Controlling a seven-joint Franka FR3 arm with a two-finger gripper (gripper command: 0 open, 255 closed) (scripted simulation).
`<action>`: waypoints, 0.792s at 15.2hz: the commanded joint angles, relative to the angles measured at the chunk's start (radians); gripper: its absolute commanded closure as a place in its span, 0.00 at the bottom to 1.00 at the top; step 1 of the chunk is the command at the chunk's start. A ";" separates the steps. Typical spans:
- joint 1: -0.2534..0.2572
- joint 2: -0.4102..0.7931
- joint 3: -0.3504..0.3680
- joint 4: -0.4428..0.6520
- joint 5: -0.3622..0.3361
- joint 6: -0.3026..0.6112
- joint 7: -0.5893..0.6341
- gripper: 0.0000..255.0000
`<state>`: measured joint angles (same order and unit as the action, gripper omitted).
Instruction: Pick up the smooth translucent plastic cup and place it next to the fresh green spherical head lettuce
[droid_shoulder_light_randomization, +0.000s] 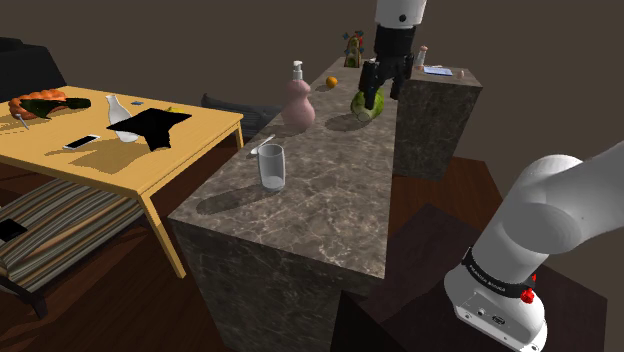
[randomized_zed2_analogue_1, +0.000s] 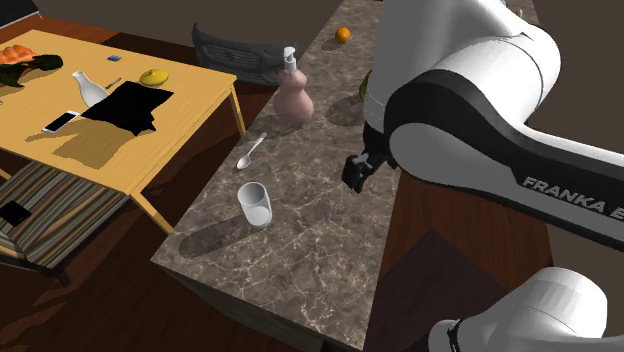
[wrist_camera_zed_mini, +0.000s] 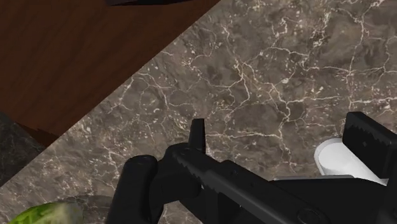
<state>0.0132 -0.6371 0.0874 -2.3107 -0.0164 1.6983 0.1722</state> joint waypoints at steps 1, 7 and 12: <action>0.006 0.052 0.019 -0.008 0.007 0.064 0.020 0.00; 0.013 0.249 0.067 0.045 0.008 0.216 0.071 0.00; 0.019 0.426 0.103 0.127 -0.013 0.318 0.120 0.00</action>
<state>0.0313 -0.2429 0.1847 -2.2027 -0.0249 2.0003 0.2844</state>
